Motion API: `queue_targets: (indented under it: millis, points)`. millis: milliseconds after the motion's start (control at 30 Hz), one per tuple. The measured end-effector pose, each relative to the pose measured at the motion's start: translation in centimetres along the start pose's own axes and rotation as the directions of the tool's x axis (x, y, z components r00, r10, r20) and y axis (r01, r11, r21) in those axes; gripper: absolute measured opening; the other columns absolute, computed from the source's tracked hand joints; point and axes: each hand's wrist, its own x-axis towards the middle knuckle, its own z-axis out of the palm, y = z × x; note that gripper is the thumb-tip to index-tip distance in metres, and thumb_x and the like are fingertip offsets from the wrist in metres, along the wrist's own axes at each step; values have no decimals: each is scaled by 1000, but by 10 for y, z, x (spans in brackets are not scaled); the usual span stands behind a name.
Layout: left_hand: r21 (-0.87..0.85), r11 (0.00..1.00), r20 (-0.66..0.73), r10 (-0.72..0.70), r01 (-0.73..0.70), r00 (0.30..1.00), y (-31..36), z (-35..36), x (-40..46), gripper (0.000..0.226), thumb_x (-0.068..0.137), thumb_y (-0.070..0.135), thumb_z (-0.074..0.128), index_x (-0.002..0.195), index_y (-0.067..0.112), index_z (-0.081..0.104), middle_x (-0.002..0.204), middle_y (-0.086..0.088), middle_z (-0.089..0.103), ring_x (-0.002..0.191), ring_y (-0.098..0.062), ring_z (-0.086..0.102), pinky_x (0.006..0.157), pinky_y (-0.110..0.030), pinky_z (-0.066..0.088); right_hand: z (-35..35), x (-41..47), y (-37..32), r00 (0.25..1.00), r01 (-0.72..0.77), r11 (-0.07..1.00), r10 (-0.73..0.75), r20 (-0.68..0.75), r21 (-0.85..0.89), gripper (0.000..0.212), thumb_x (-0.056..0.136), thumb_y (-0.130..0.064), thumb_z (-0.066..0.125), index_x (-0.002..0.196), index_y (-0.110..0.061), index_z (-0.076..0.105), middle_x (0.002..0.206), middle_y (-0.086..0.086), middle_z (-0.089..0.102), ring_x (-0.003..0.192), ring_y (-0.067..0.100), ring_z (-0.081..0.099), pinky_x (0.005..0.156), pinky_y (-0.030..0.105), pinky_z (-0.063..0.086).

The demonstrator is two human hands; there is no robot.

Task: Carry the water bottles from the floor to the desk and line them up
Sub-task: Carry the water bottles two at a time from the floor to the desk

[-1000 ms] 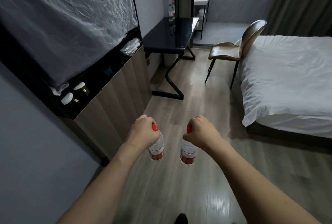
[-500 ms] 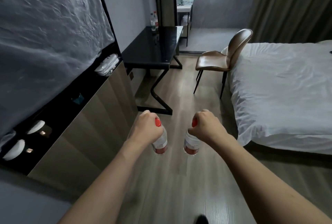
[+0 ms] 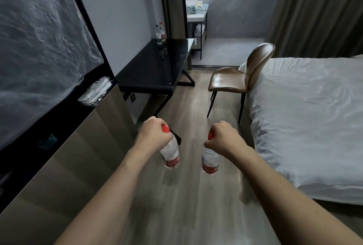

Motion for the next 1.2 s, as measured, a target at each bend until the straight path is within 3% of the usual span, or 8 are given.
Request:
queue_targets:
  millis: [133,267,567,800,1200]
  points:
    - [12,1000,-29,23,-23,999,19,9,52,14,78,18,65,91,18,70,96,3,55,85,-14,55,62,-21,41,-14,54,20,1000,7,1000,-7,-11,-16,21,73,-28,71,84,-13,61,93,4,48,79,25,56,66,30,45]
    - [-1,1000,-40,13,-13,999,32,22,101,14,76,17,64,89,17,69,94,3,54,85,-16,57,65,-25,44,-22,105,36,1000,5,1000,-5,-6,-10,17,73,-25,68,75,-15,56,89,3,46,77,25,54,64,30,43]
    - [-16,1000,31,-6,7,1000,34,67,245,16,70,22,66,86,20,68,92,4,53,84,-18,57,70,-31,51,-23,248,66,999,-33,999,33,22,-8,15,71,-24,66,75,-11,60,88,4,46,79,28,55,65,31,45]
    - [-27,1000,43,7,-6,999,44,83,375,15,74,23,64,88,20,68,92,5,52,83,-16,56,56,-21,37,-39,369,74,998,-56,998,56,9,18,12,71,-22,61,68,-14,52,81,0,42,75,26,52,61,30,42]
    - [-87,996,22,-3,5,1000,68,106,534,14,75,21,67,90,20,66,91,9,51,79,-9,55,58,-20,40,-61,532,104,998,-55,996,55,7,64,17,69,-24,64,61,-20,50,81,2,48,77,25,53,61,27,35]
